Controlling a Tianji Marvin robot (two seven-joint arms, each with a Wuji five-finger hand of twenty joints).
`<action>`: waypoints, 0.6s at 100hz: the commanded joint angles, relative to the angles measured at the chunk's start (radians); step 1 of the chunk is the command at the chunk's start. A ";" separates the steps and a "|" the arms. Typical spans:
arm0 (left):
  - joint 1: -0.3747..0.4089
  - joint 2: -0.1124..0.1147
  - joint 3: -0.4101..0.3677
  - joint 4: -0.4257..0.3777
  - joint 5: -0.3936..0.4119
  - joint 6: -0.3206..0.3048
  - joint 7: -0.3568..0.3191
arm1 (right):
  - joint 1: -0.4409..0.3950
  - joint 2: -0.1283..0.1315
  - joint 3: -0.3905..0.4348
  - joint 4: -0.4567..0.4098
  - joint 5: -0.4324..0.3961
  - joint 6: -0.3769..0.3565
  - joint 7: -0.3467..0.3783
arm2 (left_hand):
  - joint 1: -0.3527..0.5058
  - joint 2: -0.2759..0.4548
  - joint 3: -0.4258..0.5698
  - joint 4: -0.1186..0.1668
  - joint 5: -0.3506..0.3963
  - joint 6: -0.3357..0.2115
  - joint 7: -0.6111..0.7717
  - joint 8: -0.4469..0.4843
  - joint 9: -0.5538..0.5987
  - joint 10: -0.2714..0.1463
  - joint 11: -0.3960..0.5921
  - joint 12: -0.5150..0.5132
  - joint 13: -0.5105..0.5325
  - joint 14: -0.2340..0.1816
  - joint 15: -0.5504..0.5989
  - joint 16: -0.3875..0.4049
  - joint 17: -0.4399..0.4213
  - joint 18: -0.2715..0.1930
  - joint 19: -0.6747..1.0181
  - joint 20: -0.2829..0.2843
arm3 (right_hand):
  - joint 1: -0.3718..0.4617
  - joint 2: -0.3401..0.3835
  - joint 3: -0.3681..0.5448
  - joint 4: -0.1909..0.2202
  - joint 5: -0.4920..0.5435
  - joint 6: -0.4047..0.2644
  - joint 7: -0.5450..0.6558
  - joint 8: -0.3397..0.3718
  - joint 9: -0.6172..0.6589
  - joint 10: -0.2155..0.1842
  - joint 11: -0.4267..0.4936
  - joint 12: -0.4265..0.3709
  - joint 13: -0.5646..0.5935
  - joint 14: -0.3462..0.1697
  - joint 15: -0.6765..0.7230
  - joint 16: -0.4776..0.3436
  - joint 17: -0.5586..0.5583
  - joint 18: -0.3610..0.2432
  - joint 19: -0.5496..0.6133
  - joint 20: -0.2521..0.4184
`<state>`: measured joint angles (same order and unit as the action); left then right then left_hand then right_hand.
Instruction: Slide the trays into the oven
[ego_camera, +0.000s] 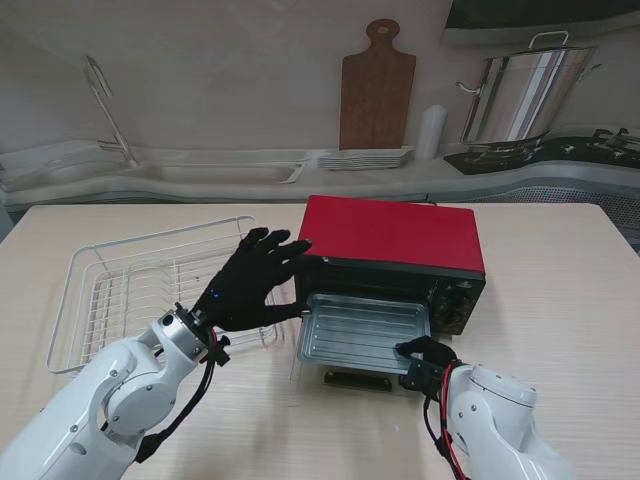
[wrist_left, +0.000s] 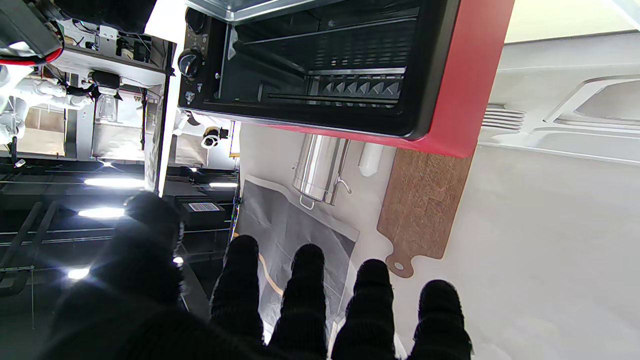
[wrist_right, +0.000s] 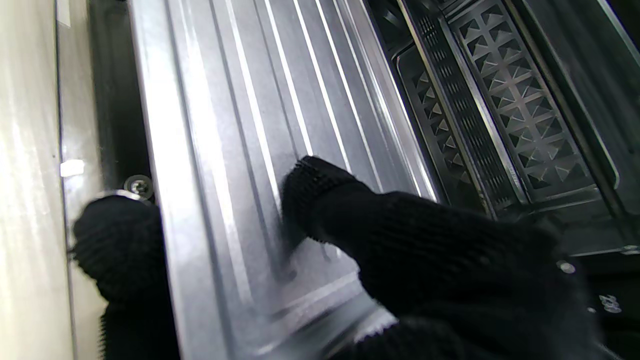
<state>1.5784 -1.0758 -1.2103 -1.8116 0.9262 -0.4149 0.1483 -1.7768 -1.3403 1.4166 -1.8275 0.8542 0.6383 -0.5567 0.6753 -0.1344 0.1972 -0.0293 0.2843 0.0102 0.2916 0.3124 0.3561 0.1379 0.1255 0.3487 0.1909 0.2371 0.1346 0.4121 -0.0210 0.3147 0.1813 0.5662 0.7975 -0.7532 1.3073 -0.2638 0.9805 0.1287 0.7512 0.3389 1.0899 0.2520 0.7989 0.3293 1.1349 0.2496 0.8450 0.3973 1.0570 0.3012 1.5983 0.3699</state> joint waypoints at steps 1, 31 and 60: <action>0.009 -0.006 -0.001 -0.013 0.002 0.004 -0.013 | -0.004 -0.012 -0.007 0.004 0.003 0.000 0.010 | -0.004 0.040 -0.032 0.039 -0.019 -0.013 -0.008 0.001 -0.014 -0.022 -0.005 -0.025 -0.024 -0.027 -0.015 -0.011 -0.005 -0.024 -0.040 -0.009 | 0.087 0.034 0.047 -0.017 0.042 -0.124 0.129 0.043 -0.012 0.011 0.030 0.004 0.084 0.039 0.100 0.048 0.025 -0.101 0.049 0.014; 0.012 -0.006 -0.002 -0.016 0.004 0.008 -0.013 | -0.004 -0.012 -0.014 0.004 0.003 -0.007 0.005 | -0.004 0.041 -0.033 0.039 -0.018 -0.014 -0.008 0.001 -0.014 -0.023 -0.006 -0.025 -0.024 -0.028 -0.015 -0.012 -0.006 -0.025 -0.040 -0.009 | 0.087 0.034 0.047 -0.017 0.042 -0.125 0.129 0.043 -0.012 0.010 0.031 0.004 0.084 0.038 0.101 0.049 0.025 -0.101 0.049 0.015; 0.013 -0.006 -0.003 -0.017 0.004 0.010 -0.013 | 0.001 -0.014 -0.022 0.007 -0.004 -0.017 -0.003 | -0.005 0.041 -0.033 0.039 -0.019 -0.015 -0.008 0.001 -0.014 -0.023 -0.005 -0.025 -0.025 -0.028 -0.015 -0.012 -0.006 -0.025 -0.040 -0.009 | 0.087 0.034 0.046 -0.017 0.042 -0.127 0.129 0.044 -0.012 0.009 0.031 0.004 0.084 0.036 0.101 0.050 0.025 -0.103 0.048 0.015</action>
<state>1.5839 -1.0759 -1.2107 -1.8169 0.9293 -0.4092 0.1494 -1.7702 -1.3428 1.4020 -1.8244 0.8581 0.6281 -0.5752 0.6753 -0.1344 0.1972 -0.0293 0.2843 0.0102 0.2916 0.3124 0.3561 0.1379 0.1255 0.3486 0.1909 0.2368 0.1346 0.4117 -0.0209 0.3140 0.1813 0.5662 0.7975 -0.7532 1.3073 -0.2736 0.9805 0.1287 0.7516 0.3392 1.0899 0.2520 0.7990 0.3293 1.1349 0.2496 0.8519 0.4028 1.0589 0.2957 1.5985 0.3704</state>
